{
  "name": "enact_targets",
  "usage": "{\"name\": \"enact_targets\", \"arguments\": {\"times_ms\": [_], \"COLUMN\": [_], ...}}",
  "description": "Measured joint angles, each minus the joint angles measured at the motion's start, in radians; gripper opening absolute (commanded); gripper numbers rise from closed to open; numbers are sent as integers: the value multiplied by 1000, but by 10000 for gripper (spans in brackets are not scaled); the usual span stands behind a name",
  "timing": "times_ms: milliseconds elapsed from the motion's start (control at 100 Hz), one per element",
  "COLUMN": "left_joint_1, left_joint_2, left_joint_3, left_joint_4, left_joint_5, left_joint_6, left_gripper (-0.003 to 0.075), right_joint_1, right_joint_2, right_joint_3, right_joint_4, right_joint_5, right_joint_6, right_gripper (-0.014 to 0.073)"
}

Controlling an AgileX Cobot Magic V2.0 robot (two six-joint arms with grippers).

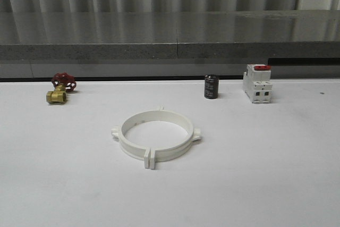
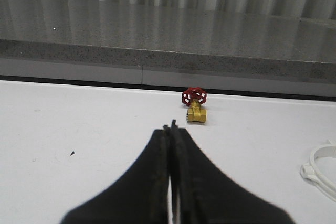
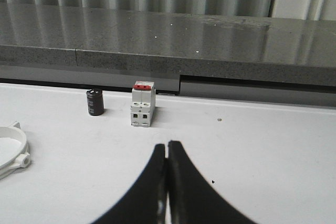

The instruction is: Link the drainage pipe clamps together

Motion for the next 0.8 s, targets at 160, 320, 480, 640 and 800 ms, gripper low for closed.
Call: {"name": "enact_targets", "arguments": {"times_ms": [160,320,480,640,800], "left_joint_1": [0,0,0,0,0], "left_joint_2": [0,0,0,0,0], "left_joint_3": [7,7,7,7,7], "left_joint_4": [-5,-7,-7,-8,-8], "left_joint_5": [-73,-99,-106,-109,-109], "left_joint_6": [0,0,0,0,0], "left_gripper": [-20,-20,-20,-20,-20], "right_joint_1": [0,0,0,0,0], "right_joint_2": [-2,-2,-2,-2,-2], "right_joint_3": [0,0,0,0,0], "right_joint_4": [0,0,0,0,0], "right_joint_5": [2,3,3,3,3], "right_joint_6": [0,0,0,0,0], "right_gripper": [-68,-68,-68,-68,-68]}}
